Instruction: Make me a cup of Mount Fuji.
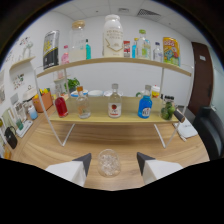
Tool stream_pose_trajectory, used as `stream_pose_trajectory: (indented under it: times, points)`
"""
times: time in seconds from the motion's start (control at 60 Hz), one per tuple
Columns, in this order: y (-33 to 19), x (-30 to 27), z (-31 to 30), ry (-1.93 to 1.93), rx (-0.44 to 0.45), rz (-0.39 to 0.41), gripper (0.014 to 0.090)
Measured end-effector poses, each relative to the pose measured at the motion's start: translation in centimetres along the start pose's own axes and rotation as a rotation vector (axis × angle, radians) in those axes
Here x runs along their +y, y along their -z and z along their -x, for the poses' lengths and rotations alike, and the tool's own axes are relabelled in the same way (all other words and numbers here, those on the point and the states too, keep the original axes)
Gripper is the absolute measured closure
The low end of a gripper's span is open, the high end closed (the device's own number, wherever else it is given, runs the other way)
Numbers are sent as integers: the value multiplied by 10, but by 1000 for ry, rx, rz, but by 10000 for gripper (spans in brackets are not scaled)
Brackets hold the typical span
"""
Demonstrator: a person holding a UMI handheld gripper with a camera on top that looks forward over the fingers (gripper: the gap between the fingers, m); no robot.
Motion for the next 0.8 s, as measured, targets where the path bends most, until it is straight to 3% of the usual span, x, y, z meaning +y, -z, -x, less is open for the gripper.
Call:
stream_pose_trajectory:
  times: [0.283, 0.417, 0.55, 0.683, 0.8]
  points:
    - [16, 8, 6, -5, 19, 4, 204]
    - [28, -6, 30, -7, 4, -74, 201]
    - [23, -42, 62, -12, -17, -207, 197]
    - [-8, -82, 85, -12, -27, -303, 196]
    - [-48, -106, 91, -8, -12, -326, 214]
